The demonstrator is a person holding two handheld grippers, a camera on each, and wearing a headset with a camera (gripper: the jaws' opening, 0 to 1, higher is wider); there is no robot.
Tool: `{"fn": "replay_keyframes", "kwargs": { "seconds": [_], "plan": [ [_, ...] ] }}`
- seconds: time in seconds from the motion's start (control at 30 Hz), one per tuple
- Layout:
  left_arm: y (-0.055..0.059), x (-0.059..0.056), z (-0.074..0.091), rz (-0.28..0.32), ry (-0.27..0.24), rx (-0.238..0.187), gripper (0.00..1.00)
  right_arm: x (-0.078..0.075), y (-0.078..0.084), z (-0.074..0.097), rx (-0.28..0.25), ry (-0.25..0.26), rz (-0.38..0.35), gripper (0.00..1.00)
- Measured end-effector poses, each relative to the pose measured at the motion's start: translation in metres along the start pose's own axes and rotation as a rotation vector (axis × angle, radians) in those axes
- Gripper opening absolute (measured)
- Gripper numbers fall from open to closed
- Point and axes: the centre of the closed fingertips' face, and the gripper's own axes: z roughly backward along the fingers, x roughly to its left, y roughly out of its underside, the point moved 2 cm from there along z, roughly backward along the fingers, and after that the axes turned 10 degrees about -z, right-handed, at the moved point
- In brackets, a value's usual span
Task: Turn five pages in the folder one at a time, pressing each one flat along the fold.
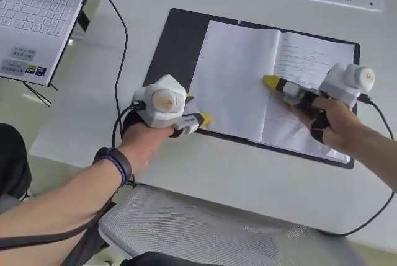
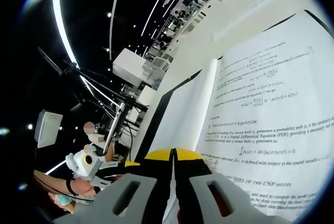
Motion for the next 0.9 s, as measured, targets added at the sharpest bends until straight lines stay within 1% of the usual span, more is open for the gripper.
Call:
{"fn": "replay_keyframes", "kwargs": {
  "seconds": [0.1,0.53,0.63,0.73,0.83,0.9],
  "plan": [
    [0.000,0.000,0.000,-0.001,0.000,-0.002,0.37,0.005,0.018,0.005,0.037,-0.005,0.019,0.00],
    [-0.001,-0.002,0.001,-0.008,0.002,-0.003,0.38,0.014,0.078,0.030,0.116,-0.026,0.021,0.00],
    [-0.001,-0.003,0.001,-0.009,0.003,-0.003,0.38,0.015,0.086,0.034,0.122,-0.027,0.010,0.00],
    [-0.002,-0.003,0.002,-0.007,0.002,-0.005,0.38,0.016,0.096,0.038,0.140,-0.027,0.014,0.00],
    [-0.002,-0.003,0.002,-0.008,0.001,-0.006,0.38,0.016,0.101,0.041,0.147,-0.027,0.014,0.00],
    [-0.002,-0.003,0.002,-0.009,0.001,-0.006,0.38,0.016,0.102,0.042,0.146,-0.027,0.006,0.00]
  ]
}}
